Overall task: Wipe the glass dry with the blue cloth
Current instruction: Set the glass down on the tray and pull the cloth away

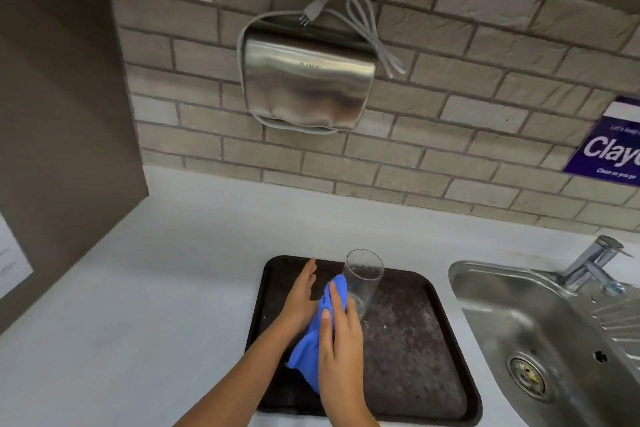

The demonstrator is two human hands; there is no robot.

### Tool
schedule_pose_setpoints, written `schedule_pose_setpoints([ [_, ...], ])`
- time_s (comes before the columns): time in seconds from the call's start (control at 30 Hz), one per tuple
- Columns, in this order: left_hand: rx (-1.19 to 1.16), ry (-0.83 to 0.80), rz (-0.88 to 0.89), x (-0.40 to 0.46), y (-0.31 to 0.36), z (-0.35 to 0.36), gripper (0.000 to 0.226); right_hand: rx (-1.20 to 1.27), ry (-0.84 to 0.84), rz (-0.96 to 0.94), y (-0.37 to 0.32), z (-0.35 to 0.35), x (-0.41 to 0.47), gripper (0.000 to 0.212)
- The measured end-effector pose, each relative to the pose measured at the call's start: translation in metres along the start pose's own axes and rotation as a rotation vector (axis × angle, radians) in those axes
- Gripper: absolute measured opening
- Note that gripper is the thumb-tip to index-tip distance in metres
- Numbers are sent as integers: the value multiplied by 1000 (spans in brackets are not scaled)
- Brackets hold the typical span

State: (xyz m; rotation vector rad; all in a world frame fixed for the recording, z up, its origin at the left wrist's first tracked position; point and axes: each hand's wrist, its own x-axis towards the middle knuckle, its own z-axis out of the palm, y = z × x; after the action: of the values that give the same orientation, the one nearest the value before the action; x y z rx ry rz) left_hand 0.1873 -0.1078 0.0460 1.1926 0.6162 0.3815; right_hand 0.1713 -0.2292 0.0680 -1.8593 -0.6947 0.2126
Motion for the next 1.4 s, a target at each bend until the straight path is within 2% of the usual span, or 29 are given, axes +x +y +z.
schedule_pose_setpoints([
  [0.07, 62, 55, 6, -18, 2, -23, 56, -12, -44, -36, -3, 13, 1, 45],
  [0.17, 72, 74, 13, -53, 8, -59, 45, 17, -88, -53, -12, 38, 8, 48],
  [0.27, 125, 62, 30, -85, 20, -90, 48, 94, -121, -7, -20, 66, 15, 52],
  [0.33, 154, 48, 75, -105, 27, -103, 41, 172, -155, 47, -29, 83, 16, 54],
  [0.4, 190, 77, 106, -116, 30, -118, 35, 183, -186, 49, -36, 98, 18, 50],
  [0.5, 230, 196, 107, -118, 29, -141, 31, 125, -185, -47, -41, 116, 19, 40],
  [0.57, 257, 285, 98, -117, 28, -156, 25, 186, -201, 10, -43, 123, 20, 38],
  [0.67, 302, 330, 88, -115, 32, -169, 33, 364, -257, 188, -46, 130, 22, 42],
  [0.73, 303, 373, 100, -111, 31, -175, 36, 362, -226, 170, -49, 131, 24, 50],
  [0.83, 324, 436, 103, -106, 25, -182, 33, 220, -175, 20, -49, 135, 29, 53],
  [1.0, 478, 477, 152, -91, 15, -189, 34, 49, -111, -69, -28, 154, 44, 22],
  [1.1, 673, 482, 176, -81, 5, -195, 38, -131, -242, -125, -13, 167, 49, 16],
  [1.17, 888, 443, 157, -73, -5, -197, 36, -263, -357, -145, -6, 173, 52, 21],
  [1.27, 1239, 406, 16, -67, -17, -200, 44, -433, -472, -145, 0, 177, 55, 31],
  [1.4, 1496, 340, -108, -61, -28, -203, 54, -688, -609, -194, 3, 179, 64, 44],
])
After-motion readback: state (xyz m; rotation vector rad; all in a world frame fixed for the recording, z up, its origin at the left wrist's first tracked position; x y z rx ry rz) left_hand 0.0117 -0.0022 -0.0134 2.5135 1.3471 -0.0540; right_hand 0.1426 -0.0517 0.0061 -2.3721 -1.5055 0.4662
